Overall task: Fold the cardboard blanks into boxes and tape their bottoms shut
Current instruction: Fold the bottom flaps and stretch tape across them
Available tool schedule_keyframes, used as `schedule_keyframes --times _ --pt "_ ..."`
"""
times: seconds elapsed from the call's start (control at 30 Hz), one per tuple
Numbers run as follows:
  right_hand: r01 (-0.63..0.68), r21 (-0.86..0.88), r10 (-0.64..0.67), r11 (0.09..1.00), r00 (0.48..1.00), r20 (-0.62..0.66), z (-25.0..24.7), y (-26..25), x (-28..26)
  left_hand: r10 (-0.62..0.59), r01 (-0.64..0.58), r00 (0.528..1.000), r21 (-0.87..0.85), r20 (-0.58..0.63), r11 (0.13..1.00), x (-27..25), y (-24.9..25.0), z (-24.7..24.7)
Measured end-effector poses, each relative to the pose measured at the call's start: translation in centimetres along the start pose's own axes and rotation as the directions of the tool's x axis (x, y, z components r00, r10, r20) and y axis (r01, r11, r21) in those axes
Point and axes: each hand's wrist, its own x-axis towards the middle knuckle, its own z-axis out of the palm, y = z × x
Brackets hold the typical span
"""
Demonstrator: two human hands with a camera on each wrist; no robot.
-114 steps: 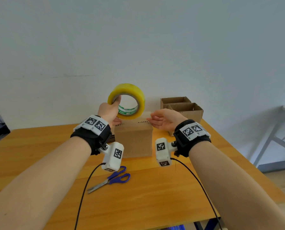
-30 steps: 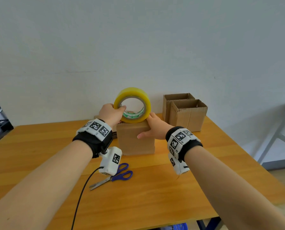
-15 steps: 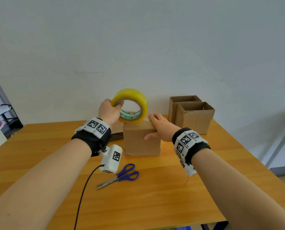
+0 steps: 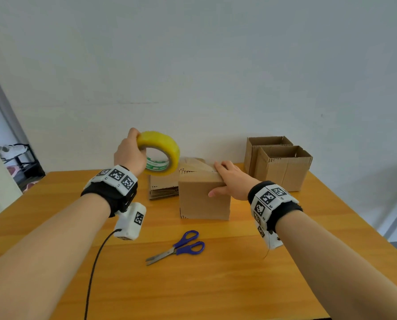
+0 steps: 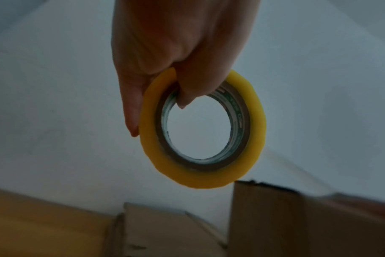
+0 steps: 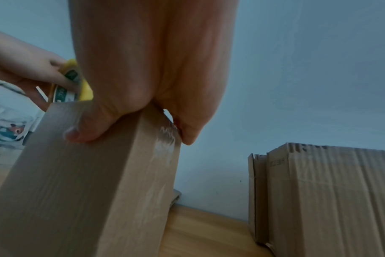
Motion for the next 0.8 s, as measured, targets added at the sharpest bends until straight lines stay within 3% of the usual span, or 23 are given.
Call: schedule_keyframes --times 0.23,0.6,0.8 --pt "0.006 -0.012 -0.006 1.000 1.000 -0.001 0.1 0.1 0.1 0.002 -0.005 1.000 0.115 0.027 0.993 -0.2 -1.9 0.6" --pt "0.016 -0.020 -0.016 1.000 1.000 0.004 0.1 0.1 -0.1 -0.051 0.042 0.996 0.112 0.079 0.993 -1.0 -3.3 2.0" --pt "-0.024 -0.198 0.016 0.980 0.999 -0.044 0.3 -0.3 -0.1 -0.058 0.048 0.988 0.073 0.142 0.996 -2.0 -3.5 2.5"
